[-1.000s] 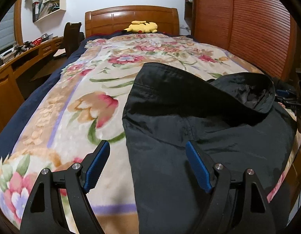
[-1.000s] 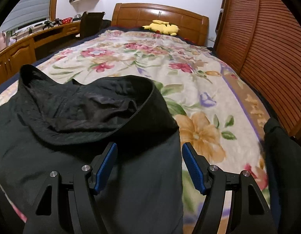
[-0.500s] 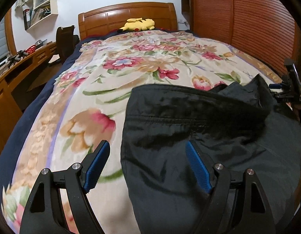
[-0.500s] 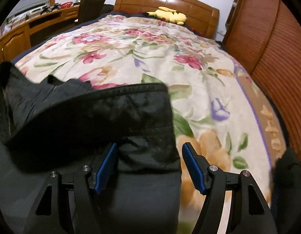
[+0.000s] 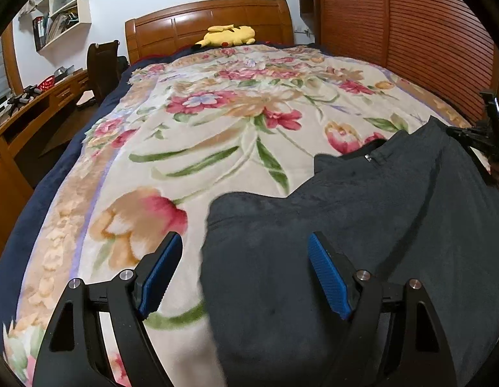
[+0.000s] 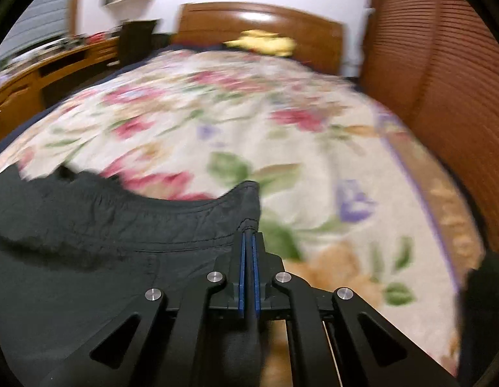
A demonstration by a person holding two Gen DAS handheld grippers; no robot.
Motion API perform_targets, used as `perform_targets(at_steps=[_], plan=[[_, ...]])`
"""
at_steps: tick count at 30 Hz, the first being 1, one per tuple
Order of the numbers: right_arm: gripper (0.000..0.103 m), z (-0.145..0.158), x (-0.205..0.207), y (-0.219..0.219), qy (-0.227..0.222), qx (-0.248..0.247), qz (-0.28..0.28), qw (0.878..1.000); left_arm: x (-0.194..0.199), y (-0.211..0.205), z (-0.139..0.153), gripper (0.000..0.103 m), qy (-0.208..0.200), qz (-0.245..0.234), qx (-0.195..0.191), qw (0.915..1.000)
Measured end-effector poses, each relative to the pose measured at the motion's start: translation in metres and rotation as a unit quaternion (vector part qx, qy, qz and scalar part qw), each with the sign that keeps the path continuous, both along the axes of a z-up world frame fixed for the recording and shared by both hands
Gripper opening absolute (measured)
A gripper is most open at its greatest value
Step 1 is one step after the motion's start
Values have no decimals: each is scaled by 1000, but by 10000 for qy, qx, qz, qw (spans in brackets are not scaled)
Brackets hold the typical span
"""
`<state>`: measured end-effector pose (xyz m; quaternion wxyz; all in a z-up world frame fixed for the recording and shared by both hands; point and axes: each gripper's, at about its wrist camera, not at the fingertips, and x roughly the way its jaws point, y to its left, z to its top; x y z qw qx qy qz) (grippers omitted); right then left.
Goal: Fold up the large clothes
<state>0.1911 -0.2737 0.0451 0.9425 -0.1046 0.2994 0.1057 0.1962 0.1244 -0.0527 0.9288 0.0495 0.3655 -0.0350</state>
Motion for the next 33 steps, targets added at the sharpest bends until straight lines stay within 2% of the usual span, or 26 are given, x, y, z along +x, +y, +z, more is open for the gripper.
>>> perform_targets(at_steps=[2, 7, 9, 11, 13, 18, 23, 27, 30, 33], plan=[[3, 0, 6, -1, 27, 36, -394, 9992, -3, 1, 7, 81, -72, 20, -11, 10000], [4, -6, 9, 14, 338, -135, -271, 9990, -18, -3, 21, 81, -230, -54, -83, 9997], [14, -2, 2, 16, 306, -92, -229, 9992, -24, -7, 24, 81, -264, -113, -97, 9995], [38, 8, -6, 14, 203, -46, -189, 9996, -30, -13, 25, 81, -249, -190, -124, 9994], [52, 14, -18, 12, 133, 151, -50, 9998, -33, -18, 25, 81, -254, -278, -112, 9992], [53, 10, -46, 14, 175, 303, 269, 9990, -26, -29, 24, 81, -176, -336, 57, 9993], [53, -9, -62, 29, 338, 53, 535, 9980, 2, -23, 18, 81, -6, -158, 45, 9999], [55, -38, -51, 30, 651, -27, 492, 9967, 31, -6, 3, 81, 282, 120, 7, 9995], [56, -45, -45, 24, 723, 201, 485, 9960, 47, 5, -12, 81, 545, 309, -57, 9980], [57, -47, -42, 24, 787, 204, 494, 9955, 57, 14, -28, 81, 845, 355, -324, 9953]])
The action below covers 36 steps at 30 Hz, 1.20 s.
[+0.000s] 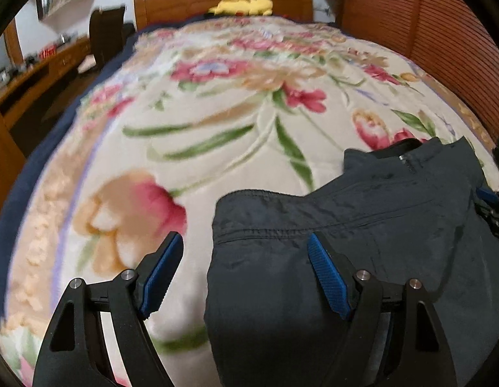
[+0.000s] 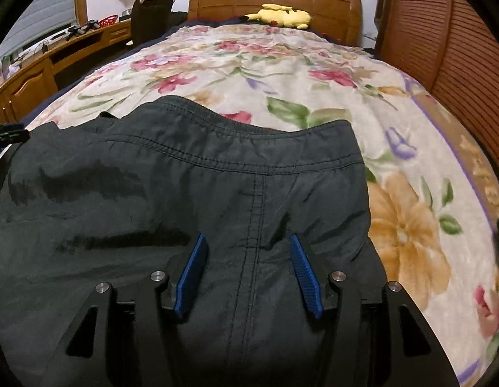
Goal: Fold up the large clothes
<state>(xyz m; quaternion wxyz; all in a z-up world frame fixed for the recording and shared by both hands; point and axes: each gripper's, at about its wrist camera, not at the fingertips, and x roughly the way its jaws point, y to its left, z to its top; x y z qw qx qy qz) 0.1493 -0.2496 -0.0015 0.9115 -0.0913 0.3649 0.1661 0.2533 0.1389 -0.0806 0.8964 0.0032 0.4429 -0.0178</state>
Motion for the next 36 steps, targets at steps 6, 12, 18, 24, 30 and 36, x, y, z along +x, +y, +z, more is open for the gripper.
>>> perform_targets(at_steps=[6, 12, 18, 24, 30, 36], plan=[[57, 0, -3, 3, -85, 24, -30, 10000, 1, 2, -13, 49, 339, -164, -464, 9982], [57, 1, -13, 7, -241, -70, -62, 9997, -13, -19, 4, 14, 64, -379, 68, 9992], [57, 15, -32, 1, -346, 3, -47, 9994, -15, -7, 32, 11, -494, 54, 258, 9984], [57, 22, -56, -6, -290, 87, 43, 9995, -27, -7, 47, 16, -670, 80, 195, 9975], [57, 32, -78, -19, -357, 275, 112, 9989, -59, -22, 68, 47, -1021, -158, 140, 9945], [57, 31, -97, -22, -349, 176, 194, 9990, -99, -41, 75, 85, -1083, -380, -101, 9933]])
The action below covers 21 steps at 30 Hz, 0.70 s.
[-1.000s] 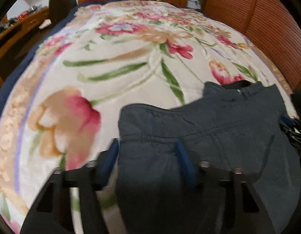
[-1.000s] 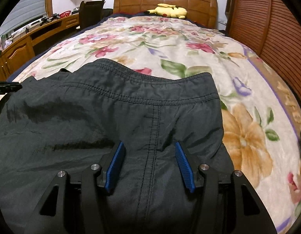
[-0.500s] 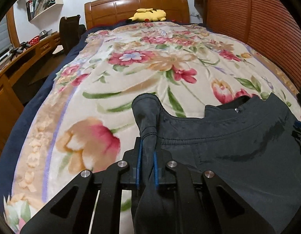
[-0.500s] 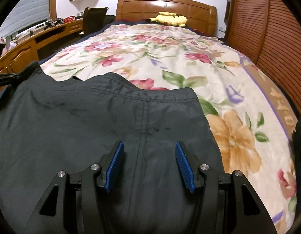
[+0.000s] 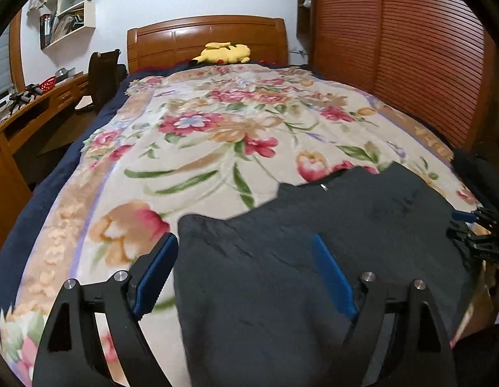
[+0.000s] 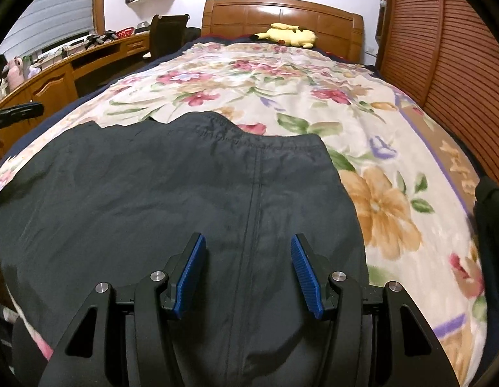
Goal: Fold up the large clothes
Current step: 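Smooth the folded jacket flat with both tools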
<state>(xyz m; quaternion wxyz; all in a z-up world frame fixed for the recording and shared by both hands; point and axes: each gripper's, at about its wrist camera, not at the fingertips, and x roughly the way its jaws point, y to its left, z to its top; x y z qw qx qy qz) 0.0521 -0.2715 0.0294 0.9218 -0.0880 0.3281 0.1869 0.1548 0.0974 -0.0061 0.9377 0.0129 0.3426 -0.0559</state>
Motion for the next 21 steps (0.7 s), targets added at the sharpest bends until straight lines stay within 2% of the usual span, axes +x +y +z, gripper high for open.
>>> perform_targets(at_steps=[6, 12, 21], plan=[[57, -5, -18, -10, 31, 17, -68, 10000, -43, -31, -9, 85, -14, -199, -113, 9997], [57, 7, -44, -8, -135, 7, 35, 9999, -73, -67, -21, 85, -27, -550, -60, 9985], [57, 8, -75, -12, -363, 121, 331, 9987, -92, -117, -29, 86, -120, -856, 170, 9961]])
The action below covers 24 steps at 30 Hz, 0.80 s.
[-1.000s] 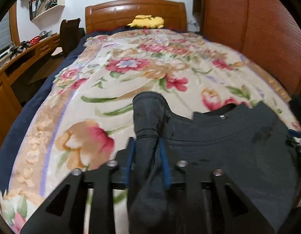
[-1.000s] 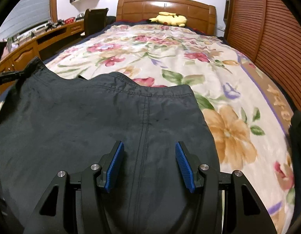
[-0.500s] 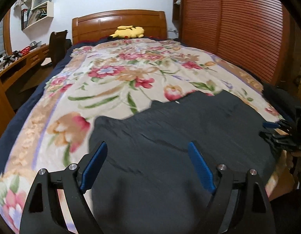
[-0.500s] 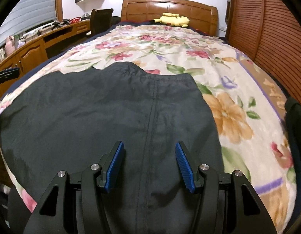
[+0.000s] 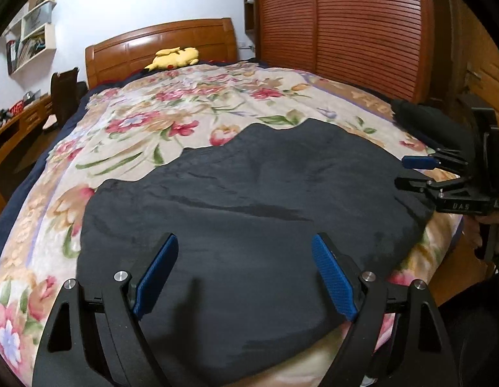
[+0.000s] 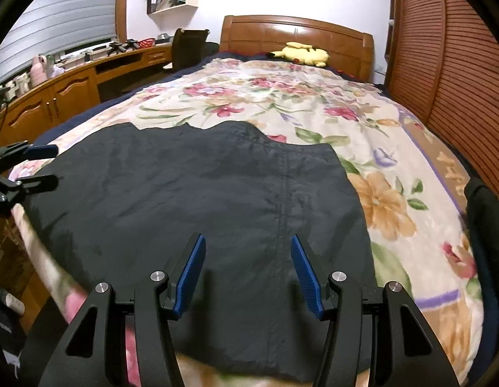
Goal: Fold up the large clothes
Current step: 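Smooth the folded jacket flat with both tools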
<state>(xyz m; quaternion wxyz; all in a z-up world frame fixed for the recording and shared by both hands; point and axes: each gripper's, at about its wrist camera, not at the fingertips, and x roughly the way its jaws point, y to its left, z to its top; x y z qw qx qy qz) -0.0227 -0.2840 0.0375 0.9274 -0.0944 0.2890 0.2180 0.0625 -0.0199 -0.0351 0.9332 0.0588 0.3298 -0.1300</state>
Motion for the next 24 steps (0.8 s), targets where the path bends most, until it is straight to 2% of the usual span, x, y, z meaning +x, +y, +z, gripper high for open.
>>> perform_targets(at_steps=[6, 9, 12, 18, 24], plan=[[57, -6, -15, -6, -27, -183, 1, 9998, -7, -29, -8, 85, -1, -190, 76, 9998], [57, -9, -19, -11, -53, -229, -39, 9997, -4, -35, -16, 85, 155, -214, 16, 9997], [62, -12, -19, -20, -19, -250, -197, 9995, -5, -36, -23, 86, 133, -173, 46, 9998], [66, -15, -14, -31, -35, -394, -600, 9974, -2, -29, -37, 86, 318, -77, -199, 9993], [73, -23, -5, -32, 195, -444, -784, 9957, -3, -30, -41, 86, 271, -81, -170, 9995]])
